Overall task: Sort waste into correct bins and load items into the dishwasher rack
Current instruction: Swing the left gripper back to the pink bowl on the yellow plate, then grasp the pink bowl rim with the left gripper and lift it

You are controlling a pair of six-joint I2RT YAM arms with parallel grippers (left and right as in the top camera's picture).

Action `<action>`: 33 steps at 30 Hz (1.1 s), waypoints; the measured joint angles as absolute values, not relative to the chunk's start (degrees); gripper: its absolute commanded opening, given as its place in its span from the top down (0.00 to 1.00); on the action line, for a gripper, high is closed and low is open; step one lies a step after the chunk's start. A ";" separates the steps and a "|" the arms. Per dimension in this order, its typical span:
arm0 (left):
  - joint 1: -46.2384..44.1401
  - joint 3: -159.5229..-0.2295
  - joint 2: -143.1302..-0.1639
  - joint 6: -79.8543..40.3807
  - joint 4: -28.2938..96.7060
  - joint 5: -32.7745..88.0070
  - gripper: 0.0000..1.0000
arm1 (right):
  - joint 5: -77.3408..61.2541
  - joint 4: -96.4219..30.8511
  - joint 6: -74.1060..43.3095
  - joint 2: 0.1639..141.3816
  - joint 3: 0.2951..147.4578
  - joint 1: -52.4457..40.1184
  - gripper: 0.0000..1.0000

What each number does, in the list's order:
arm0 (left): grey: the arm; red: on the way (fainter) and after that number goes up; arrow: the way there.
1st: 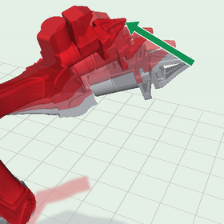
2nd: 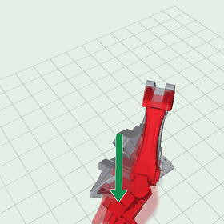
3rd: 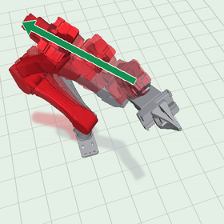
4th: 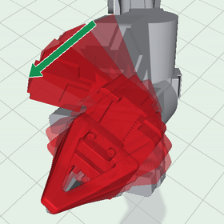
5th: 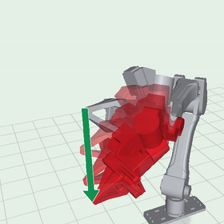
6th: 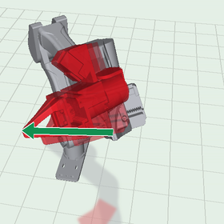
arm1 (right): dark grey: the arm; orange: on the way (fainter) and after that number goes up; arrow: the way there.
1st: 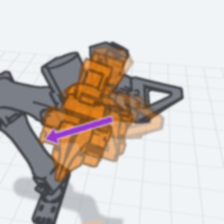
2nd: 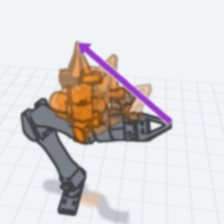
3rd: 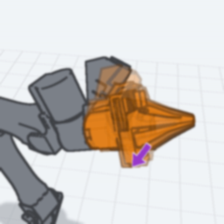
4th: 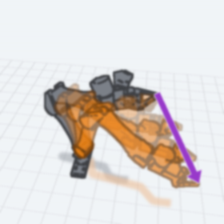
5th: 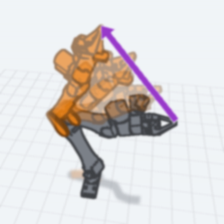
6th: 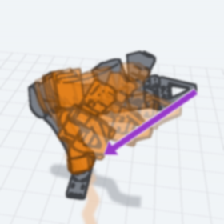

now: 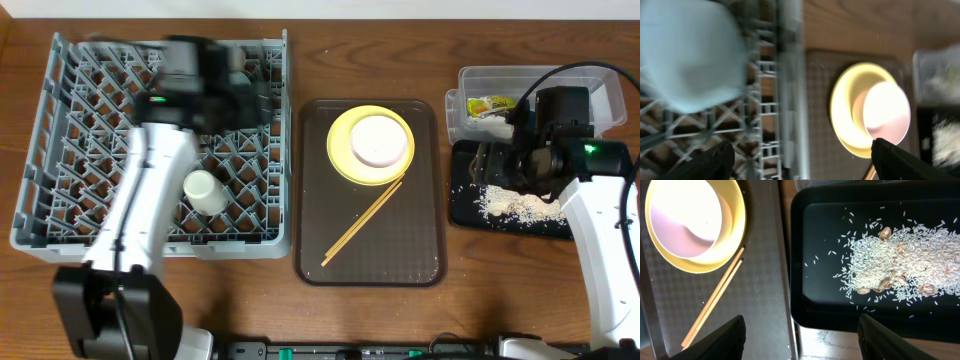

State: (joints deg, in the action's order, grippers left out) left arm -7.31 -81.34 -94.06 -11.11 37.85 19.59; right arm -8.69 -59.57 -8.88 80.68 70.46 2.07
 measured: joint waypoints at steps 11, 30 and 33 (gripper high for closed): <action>-30.81 -81.34 -97.14 -4.58 33.52 5.72 0.10 | -8.71 -59.59 -8.88 80.68 70.46 2.07 0.29; -40.34 -81.34 -112.64 8.51 21.93 4.05 0.19 | -6.96 -61.56 -8.97 80.68 70.46 2.07 0.29; -40.36 -81.34 -114.32 8.88 21.74 4.08 0.22 | -5.85 -61.65 -9.63 80.68 70.46 2.07 0.28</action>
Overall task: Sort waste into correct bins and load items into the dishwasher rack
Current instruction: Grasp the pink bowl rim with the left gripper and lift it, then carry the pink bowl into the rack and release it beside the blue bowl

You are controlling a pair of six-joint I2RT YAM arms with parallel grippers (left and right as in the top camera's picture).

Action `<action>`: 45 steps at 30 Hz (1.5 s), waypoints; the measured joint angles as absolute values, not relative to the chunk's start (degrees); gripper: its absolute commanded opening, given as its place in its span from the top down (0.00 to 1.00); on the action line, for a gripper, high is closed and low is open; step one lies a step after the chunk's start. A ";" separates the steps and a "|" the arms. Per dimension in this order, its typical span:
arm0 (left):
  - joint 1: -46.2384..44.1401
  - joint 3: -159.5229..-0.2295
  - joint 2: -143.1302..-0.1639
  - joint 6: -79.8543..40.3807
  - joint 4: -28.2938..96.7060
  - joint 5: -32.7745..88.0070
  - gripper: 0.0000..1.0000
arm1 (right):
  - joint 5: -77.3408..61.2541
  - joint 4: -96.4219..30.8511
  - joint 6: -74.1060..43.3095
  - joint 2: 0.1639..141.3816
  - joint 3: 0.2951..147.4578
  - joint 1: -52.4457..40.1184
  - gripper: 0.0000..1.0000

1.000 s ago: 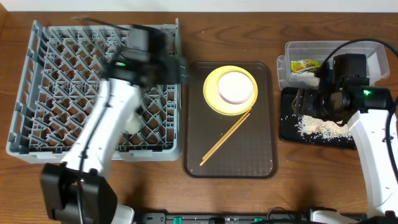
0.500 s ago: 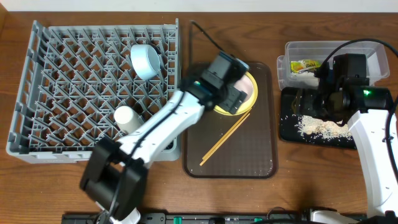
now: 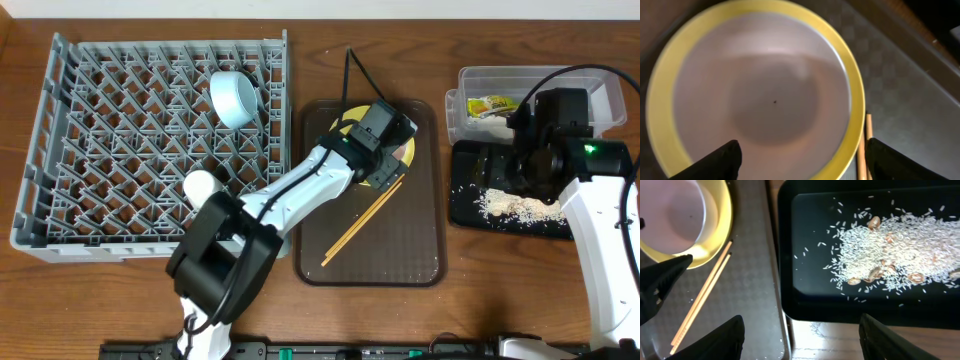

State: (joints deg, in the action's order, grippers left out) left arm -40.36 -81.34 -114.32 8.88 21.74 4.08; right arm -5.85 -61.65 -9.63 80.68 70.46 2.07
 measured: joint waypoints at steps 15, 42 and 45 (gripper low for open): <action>-40.36 -81.08 -115.94 9.17 20.67 4.05 0.70 | -2.96 -62.13 -11.38 80.68 70.46 2.07 0.28; -40.34 -78.39 -110.02 9.21 22.57 1.23 0.94 | -2.92 -62.46 -11.53 80.68 70.46 2.07 0.27; -40.12 -78.39 -104.75 8.80 24.67 1.13 0.93 | -2.74 -62.59 -11.53 80.68 70.46 2.07 0.27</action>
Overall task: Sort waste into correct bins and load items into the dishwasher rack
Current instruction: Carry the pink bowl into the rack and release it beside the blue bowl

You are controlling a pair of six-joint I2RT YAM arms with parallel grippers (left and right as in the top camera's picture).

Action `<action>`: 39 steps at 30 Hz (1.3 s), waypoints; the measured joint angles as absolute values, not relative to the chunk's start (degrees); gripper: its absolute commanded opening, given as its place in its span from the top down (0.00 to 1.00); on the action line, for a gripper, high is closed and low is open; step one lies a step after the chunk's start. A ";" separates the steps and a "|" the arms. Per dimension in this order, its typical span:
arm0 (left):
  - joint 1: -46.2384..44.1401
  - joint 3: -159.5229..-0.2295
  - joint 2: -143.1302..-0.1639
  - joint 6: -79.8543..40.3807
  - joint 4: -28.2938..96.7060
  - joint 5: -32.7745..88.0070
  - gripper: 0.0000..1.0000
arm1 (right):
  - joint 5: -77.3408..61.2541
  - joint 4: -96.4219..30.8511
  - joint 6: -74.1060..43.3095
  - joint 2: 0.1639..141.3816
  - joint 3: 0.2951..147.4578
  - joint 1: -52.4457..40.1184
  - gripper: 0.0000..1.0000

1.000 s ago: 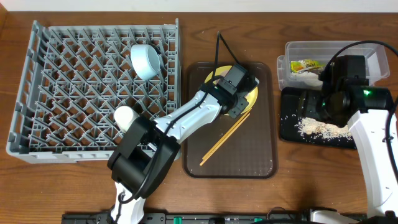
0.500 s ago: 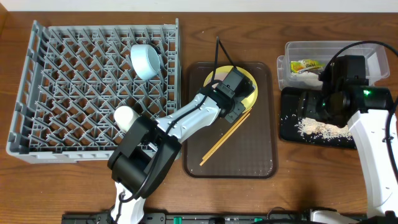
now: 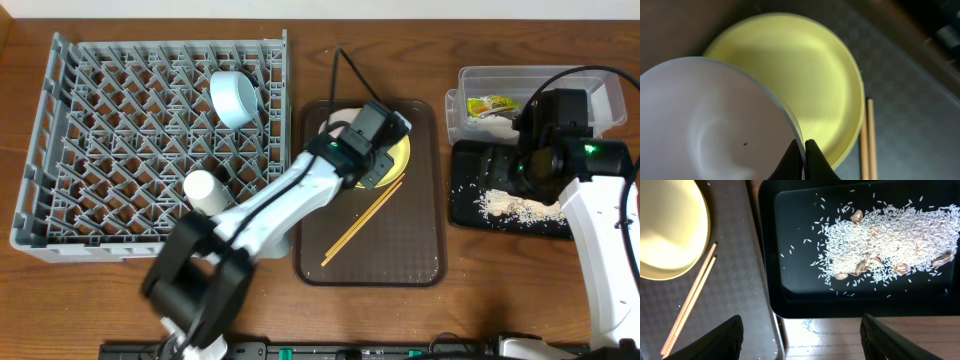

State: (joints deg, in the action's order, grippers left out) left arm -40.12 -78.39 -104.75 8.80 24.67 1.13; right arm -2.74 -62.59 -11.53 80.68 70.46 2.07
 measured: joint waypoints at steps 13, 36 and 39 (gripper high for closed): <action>-21.65 -78.43 -88.62 -0.27 33.61 16.56 0.94 | -2.52 -62.59 -11.53 80.68 70.46 2.07 0.26; 13.54 -78.43 -99.68 -2.55 47.59 76.58 0.94 | -2.52 -62.57 -11.53 80.68 70.46 2.07 0.26; 14.33 -78.43 -102.78 -3.42 47.59 78.28 0.94 | -2.52 -62.57 -11.53 80.68 70.46 2.07 0.27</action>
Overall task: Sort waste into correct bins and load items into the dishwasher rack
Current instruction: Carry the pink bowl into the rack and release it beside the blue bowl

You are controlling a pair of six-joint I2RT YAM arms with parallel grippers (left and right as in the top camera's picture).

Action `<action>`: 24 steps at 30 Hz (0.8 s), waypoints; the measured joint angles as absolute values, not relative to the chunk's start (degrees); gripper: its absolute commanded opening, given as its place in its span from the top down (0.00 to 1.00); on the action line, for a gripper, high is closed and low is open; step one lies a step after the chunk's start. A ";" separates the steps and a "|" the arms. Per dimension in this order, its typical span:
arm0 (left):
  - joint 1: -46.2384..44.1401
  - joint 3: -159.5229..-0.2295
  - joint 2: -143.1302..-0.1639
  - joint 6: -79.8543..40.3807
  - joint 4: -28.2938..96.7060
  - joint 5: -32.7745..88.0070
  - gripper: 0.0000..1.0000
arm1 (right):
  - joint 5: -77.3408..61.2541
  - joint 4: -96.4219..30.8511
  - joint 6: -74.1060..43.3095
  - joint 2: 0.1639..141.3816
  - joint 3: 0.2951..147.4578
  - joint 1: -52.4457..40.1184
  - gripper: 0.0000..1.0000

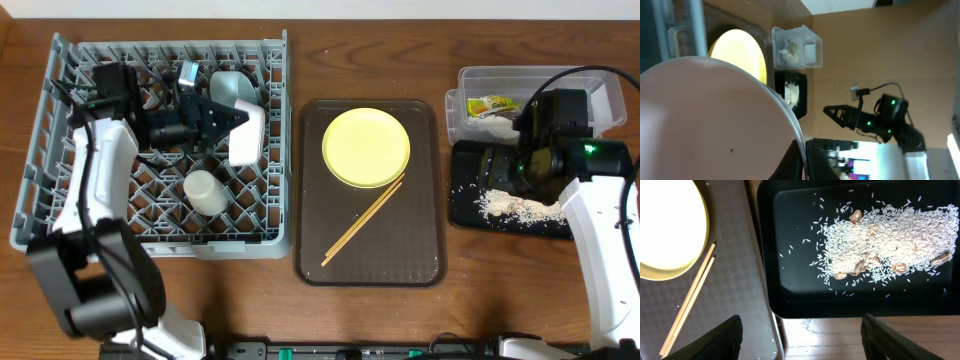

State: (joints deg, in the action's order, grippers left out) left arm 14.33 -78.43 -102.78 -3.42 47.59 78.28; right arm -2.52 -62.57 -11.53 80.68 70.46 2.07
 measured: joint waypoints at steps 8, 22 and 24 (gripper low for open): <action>17.56 -78.43 -107.90 -4.49 47.53 79.50 0.94 | -2.52 -62.57 -11.53 80.68 70.46 2.07 0.27; 22.17 -78.28 -109.45 -4.67 47.55 69.43 0.45 | -2.52 -62.57 -11.53 80.68 70.46 2.07 0.26; 22.74 -78.22 -109.58 -4.49 47.62 66.83 0.33 | -2.52 -62.57 -11.53 80.68 70.46 2.07 0.26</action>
State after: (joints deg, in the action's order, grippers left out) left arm 22.74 -78.22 -109.58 -4.49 47.62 66.83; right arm -2.52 -62.57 -11.53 80.68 70.46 2.07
